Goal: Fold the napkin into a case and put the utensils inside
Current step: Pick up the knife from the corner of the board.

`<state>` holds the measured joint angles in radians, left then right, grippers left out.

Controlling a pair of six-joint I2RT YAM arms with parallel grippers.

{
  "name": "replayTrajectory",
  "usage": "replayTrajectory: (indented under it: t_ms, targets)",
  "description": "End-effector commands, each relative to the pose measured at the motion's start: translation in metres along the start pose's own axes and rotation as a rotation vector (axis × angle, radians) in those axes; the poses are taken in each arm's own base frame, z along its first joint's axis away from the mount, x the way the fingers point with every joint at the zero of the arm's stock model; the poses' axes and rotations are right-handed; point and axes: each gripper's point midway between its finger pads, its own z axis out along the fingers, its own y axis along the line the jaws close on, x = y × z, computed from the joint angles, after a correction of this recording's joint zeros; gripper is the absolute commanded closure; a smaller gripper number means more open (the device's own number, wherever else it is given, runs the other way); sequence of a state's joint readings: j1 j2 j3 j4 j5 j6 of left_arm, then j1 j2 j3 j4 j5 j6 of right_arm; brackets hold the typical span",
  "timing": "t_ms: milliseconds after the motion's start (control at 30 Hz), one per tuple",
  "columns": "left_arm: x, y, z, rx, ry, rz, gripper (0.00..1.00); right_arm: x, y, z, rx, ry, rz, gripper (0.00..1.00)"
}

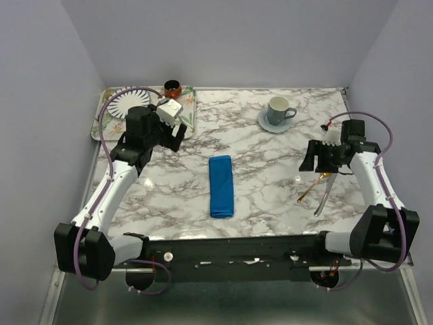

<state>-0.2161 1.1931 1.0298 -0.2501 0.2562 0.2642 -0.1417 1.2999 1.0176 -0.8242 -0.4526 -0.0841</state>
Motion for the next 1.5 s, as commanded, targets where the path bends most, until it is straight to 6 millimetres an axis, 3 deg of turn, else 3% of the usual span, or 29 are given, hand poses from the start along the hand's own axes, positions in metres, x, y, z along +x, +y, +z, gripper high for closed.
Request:
replayTrajectory:
  t_ms: [0,167,367,867,1267,1467]
  targets:
    - [0.006,-0.012,0.018,0.012,-0.032,-0.095,0.09,0.034,-0.069,0.000,0.261,0.129,0.094,0.29]
    - [0.012,0.000,0.024,-0.081,0.009,-0.177,0.12,0.053,-0.115,0.008,0.442,0.268,0.229,0.36]
    - [0.022,0.003,0.015,-0.131,0.032,-0.227,0.12,0.078,-0.137,0.010,0.479,0.355,0.350,0.39]
    - [0.042,-0.001,0.020,-0.131,0.088,-0.240,0.12,0.101,-0.140,0.031,0.440,0.451,0.409,0.49]
    - [0.054,-0.003,0.021,-0.140,0.101,-0.255,0.12,0.110,-0.128,0.050,0.358,0.502,0.505,0.72]
    - [0.057,-0.005,0.021,-0.129,0.112,-0.257,0.12,0.096,-0.126,0.034,0.371,0.434,0.444,0.90]
